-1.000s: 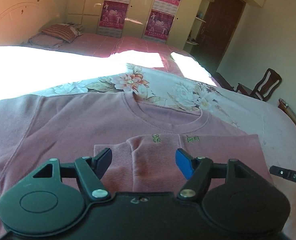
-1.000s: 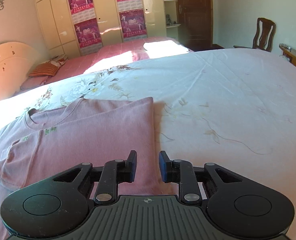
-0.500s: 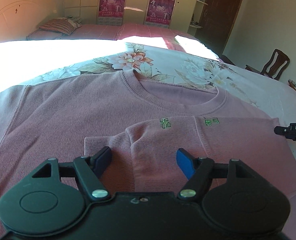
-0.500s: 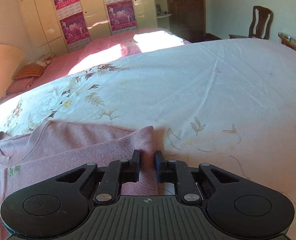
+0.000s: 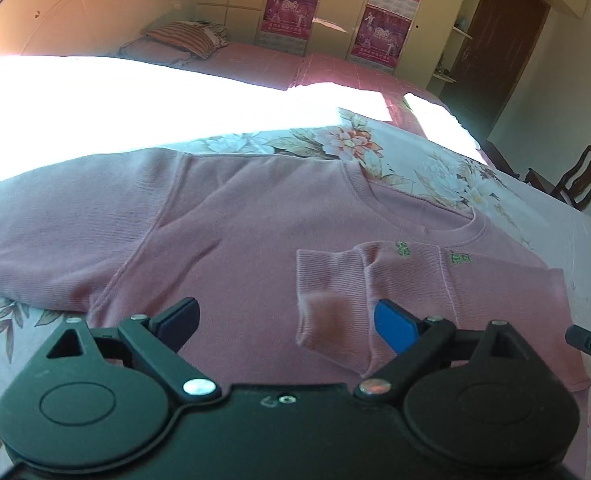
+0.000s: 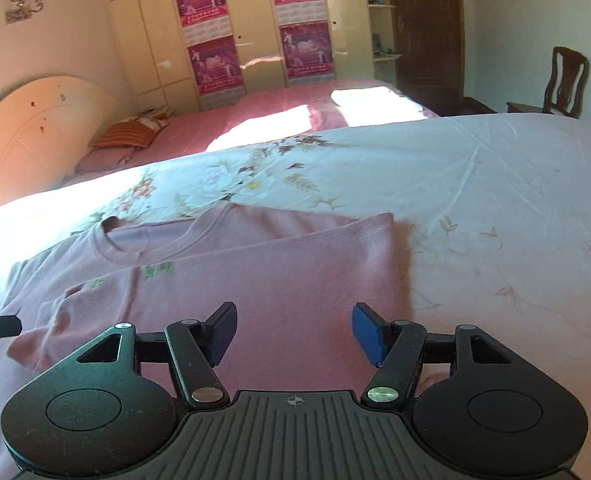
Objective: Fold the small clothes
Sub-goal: 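Move the left gripper to the other sleeve cuff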
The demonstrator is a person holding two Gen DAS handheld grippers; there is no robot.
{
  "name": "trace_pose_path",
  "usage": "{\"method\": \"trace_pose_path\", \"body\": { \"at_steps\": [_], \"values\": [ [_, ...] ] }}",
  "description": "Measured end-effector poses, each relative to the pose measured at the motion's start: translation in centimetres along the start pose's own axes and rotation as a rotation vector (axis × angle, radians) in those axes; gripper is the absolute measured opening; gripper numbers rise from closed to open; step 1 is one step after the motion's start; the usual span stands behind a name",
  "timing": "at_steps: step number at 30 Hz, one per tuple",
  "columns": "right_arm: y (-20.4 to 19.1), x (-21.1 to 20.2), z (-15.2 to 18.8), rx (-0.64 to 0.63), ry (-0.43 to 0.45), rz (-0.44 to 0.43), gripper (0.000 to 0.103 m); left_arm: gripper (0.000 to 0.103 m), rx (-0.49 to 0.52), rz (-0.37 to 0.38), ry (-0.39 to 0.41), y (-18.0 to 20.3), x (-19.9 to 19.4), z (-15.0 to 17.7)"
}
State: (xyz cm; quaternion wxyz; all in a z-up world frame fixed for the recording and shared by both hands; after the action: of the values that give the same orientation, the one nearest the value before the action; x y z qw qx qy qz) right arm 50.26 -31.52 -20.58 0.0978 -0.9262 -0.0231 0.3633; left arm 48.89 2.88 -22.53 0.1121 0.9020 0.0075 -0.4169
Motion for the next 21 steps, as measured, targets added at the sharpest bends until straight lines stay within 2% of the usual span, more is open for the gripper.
{"method": "trace_pose_path", "body": {
  "at_steps": [6,13,18,21],
  "values": [
    [-6.2,-2.1,2.5,-0.032,-0.011,-0.067,0.063,0.093,-0.133,-0.107,0.025,-9.3,-3.9,0.3],
    [-11.2,-2.6,3.6,-0.053,-0.025,-0.110,0.063,0.091,-0.284,-0.209,0.054,-19.4,-6.7,0.6],
    [-14.6,-2.4,3.9,-0.084,-0.024,-0.128,0.063,0.083,-0.425,-0.241,0.056,-26.2,-6.8,0.5],
    [-16.6,-1.8,4.0,-0.114,-0.027,-0.130,0.063,0.083,-0.495,-0.237,0.058,-29.1,-5.9,0.1]
  ]
}}
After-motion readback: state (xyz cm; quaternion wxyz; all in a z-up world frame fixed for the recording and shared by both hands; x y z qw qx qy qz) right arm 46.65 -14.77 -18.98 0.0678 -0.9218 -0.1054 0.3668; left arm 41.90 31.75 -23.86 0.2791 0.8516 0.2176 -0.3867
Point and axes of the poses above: each gripper's, at about its wrist camera, not at the fingertips, and x roughly the way its jaws point, y to its right, z to its underside, the point moved 10 cm from there along x, roughly the way its jaws point, and after that the axes turned 1 degree about -x, right-handed, at the moved point
